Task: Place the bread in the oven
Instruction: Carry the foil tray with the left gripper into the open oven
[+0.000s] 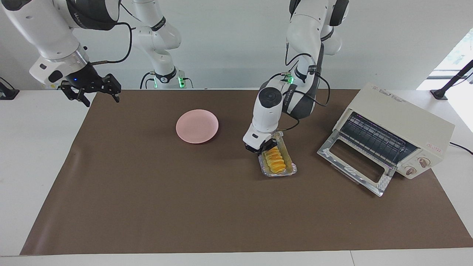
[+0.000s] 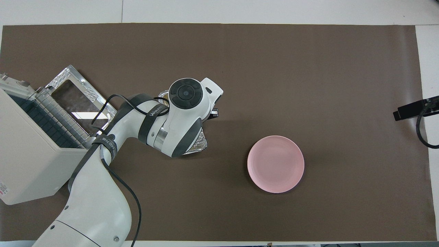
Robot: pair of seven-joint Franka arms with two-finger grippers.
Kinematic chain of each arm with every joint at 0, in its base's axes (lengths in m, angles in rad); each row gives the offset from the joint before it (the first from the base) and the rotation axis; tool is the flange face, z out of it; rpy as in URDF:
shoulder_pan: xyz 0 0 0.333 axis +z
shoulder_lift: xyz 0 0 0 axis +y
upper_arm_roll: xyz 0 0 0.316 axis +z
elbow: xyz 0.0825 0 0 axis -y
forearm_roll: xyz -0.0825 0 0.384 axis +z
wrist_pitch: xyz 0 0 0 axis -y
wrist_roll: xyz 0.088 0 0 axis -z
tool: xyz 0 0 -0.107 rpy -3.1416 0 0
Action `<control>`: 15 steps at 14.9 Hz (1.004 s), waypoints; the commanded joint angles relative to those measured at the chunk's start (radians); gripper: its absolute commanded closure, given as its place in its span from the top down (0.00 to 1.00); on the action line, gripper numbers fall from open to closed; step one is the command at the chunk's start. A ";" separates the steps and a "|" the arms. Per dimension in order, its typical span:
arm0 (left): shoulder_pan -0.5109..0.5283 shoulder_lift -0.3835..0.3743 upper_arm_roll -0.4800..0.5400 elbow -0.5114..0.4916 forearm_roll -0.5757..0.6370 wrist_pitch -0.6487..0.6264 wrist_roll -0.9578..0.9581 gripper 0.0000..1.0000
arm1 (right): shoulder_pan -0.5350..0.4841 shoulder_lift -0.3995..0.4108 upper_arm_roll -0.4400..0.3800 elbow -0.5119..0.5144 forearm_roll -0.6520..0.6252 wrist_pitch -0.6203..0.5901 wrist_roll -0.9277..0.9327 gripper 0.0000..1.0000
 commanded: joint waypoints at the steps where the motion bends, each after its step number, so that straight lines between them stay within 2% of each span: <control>1: 0.113 -0.004 -0.002 0.181 -0.014 -0.212 -0.003 0.00 | 0.003 0.004 0.007 0.009 -0.015 0.025 0.003 1.00; 3: 0.173 0.000 0.000 0.282 -0.004 -0.296 -0.011 0.00 | 0.003 0.004 0.009 0.009 -0.018 0.024 0.003 1.00; 4: 0.174 0.003 0.027 0.293 0.014 -0.306 -0.015 0.00 | 0.001 0.004 0.009 0.009 -0.015 0.021 0.003 1.00; 8: 0.174 0.005 0.190 0.286 0.095 -0.344 -0.017 0.00 | -0.031 0.006 0.044 0.012 -0.011 0.022 0.003 1.00; 12: 0.226 -0.009 0.256 0.205 0.117 -0.332 -0.017 0.00 | -0.031 0.004 0.044 0.012 -0.010 0.019 0.002 1.00; 15: 0.279 -0.021 0.261 0.179 0.118 -0.317 -0.008 0.00 | -0.031 0.004 0.044 0.012 -0.010 0.018 0.002 1.00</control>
